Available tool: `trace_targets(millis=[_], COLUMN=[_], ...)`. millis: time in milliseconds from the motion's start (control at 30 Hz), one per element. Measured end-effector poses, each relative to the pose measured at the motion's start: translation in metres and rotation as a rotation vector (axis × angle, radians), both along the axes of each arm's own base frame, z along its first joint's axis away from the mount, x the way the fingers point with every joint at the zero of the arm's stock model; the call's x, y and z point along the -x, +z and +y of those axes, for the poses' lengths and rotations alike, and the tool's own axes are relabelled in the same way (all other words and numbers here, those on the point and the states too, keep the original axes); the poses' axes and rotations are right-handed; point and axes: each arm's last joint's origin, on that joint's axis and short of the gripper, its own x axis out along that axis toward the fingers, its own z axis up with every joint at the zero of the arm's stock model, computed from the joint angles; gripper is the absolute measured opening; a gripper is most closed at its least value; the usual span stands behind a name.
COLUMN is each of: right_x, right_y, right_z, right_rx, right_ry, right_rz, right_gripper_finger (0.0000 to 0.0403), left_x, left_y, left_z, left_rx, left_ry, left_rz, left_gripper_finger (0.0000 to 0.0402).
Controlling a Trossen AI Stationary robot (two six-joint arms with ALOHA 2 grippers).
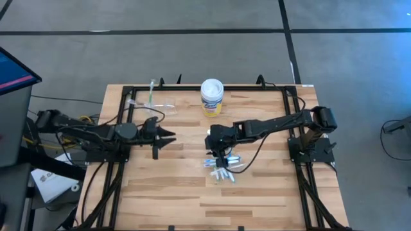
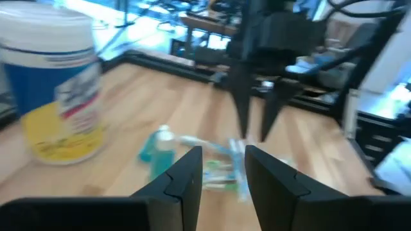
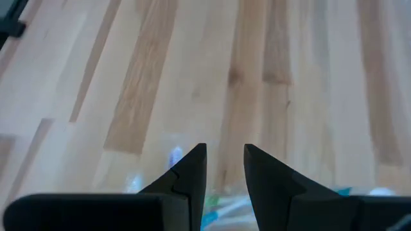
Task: Pick & Place toothbrushing station
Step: Put the violet toothbrush into the transparent organizer
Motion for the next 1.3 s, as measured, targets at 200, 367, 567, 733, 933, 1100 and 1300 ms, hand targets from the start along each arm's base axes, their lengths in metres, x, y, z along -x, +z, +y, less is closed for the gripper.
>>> trace_targets(millis=[200,367,567,733,933,1100,1300], right_x=[0.009,0.018,0.02,0.015,0.009,0.008,0.005], right_y=[-0.018,-0.034,-0.04,-0.051,-0.068,-0.072,-0.079], right_z=[0.011,0.02,0.03,0.036,0.037,0.038,0.039], right_rx=[-0.009,-0.025,-0.028,-0.028,-0.017,-0.001,0.009], right_ry=[0.012,0.013,0.04,0.051,0.044,0.039,0.036], right_rz=[0.064,0.094,0.084,0.087,0.113,0.115,0.122], right_gripper_finger=[0.0095,0.0095,0.0095,0.0095,0.0095,0.0095,0.0095], left_x=[-0.011,-0.017,-0.023,-0.027,-0.027,-0.028,-0.028], left_y=[-0.002,-0.007,-0.014,-0.017,-0.017,-0.017,-0.016], left_z=[-0.013,-0.017,-0.018,-0.022,-0.025,-0.025,-0.025], left_rx=[0.005,0.003,0.002,0.02,0.021,0.02,0.019], left_ry=[-0.062,-0.073,-0.073,-0.082,-0.098,-0.1,-0.099], left_rz=[-0.032,-0.021,0.003,0.006,-0.001,-0.01,-0.017], left_gripper_finger=[0.0111,0.0111,0.0111,0.0111,0.0111,0.0111,0.0111])
